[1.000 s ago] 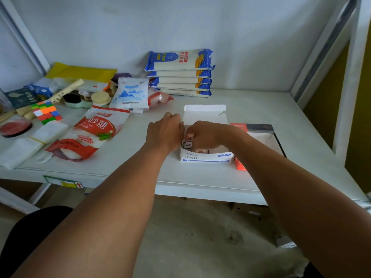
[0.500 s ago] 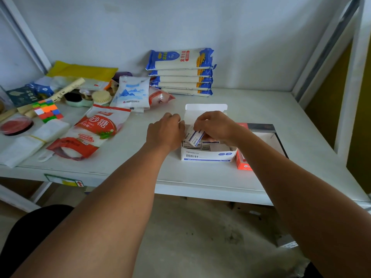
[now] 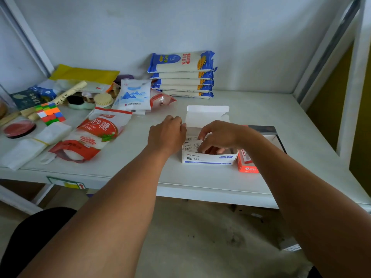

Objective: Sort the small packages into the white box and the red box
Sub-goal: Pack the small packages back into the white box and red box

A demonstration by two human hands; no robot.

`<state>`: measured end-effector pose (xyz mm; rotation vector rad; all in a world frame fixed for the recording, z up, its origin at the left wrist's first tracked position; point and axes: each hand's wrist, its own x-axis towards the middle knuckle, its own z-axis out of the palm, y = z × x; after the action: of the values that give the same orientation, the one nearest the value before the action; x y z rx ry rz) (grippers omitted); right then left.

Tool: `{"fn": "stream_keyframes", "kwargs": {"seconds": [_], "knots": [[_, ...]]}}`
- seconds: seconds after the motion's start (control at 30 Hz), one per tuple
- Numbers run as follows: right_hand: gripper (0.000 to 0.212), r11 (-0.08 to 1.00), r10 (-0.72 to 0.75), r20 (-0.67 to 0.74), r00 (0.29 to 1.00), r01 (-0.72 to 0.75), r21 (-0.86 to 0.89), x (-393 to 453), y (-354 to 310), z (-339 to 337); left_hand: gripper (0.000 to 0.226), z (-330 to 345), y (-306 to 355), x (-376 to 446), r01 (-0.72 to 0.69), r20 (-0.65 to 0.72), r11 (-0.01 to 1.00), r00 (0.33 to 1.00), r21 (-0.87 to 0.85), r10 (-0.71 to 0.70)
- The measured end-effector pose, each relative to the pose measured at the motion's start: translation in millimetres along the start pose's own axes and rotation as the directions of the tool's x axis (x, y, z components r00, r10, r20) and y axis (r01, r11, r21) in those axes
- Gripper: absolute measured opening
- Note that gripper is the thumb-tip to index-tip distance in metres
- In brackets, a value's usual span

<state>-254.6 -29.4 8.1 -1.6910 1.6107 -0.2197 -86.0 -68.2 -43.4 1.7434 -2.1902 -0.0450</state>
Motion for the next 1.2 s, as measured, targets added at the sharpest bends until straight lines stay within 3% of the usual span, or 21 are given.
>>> {"fn": "stream_keyframes", "kwargs": {"seconds": [0.07, 0.13, 0.23, 0.3, 0.47, 0.63, 0.8, 1.2], "knots": [[0.033, 0.993, 0.01, 0.005, 1.0, -0.011, 0.114, 0.9, 3.2, -2.0, 0.035, 0.0, -0.6, 0.4, -0.002, 0.003, 1.0, 1.0, 0.001, 0.002], [0.035, 0.994, 0.007, -0.009, 1.0, -0.006, 0.11, 2.8, 4.8, -1.0, 0.035, -0.2, -0.5, 1.2, -0.002, 0.005, 1.0, 1.0, 0.004, 0.002], [0.032, 0.955, -0.089, -0.109, 0.99, 0.054, -0.291, 5.4, 0.4, 1.5, 0.035, -0.5, 0.2, 0.9, 0.001, 0.013, 1.0, 1.0, -0.001, -0.001], [0.036, 0.907, -0.174, -0.195, 0.965, 0.08, -0.413, 3.3, -7.9, 0.5, 0.036, -1.1, 0.8, 0.7, 0.001, 0.021, 1.0, 1.0, 0.002, -0.001], [0.029, 0.938, -0.205, -0.264, 0.943, 0.112, -0.327, 6.7, -9.6, -9.7, 0.037, -0.4, -0.9, 1.4, -0.004, 0.008, 1.0, 1.0, 0.015, 0.003], [0.021, 0.936, -0.171, -0.142, 0.975, 0.116, -0.332, 9.7, 3.5, 0.7, 0.036, 1.3, -0.4, 2.1, -0.001, 0.0, 1.0, 1.0, -0.001, 0.001], [0.017, 0.96, -0.16, -0.125, 0.979, 0.125, -0.25, 9.0, -0.2, 4.4, 0.035, 1.7, 0.7, 2.2, -0.001, -0.001, 1.0, 1.0, 0.002, 0.001], [0.015, 0.929, -0.187, -0.058, 0.981, 0.158, -0.335, 7.1, -4.6, 3.8, 0.035, -1.1, 6.2, 0.4, 0.009, 0.006, 1.0, 1.0, 0.03, -0.009]]}}
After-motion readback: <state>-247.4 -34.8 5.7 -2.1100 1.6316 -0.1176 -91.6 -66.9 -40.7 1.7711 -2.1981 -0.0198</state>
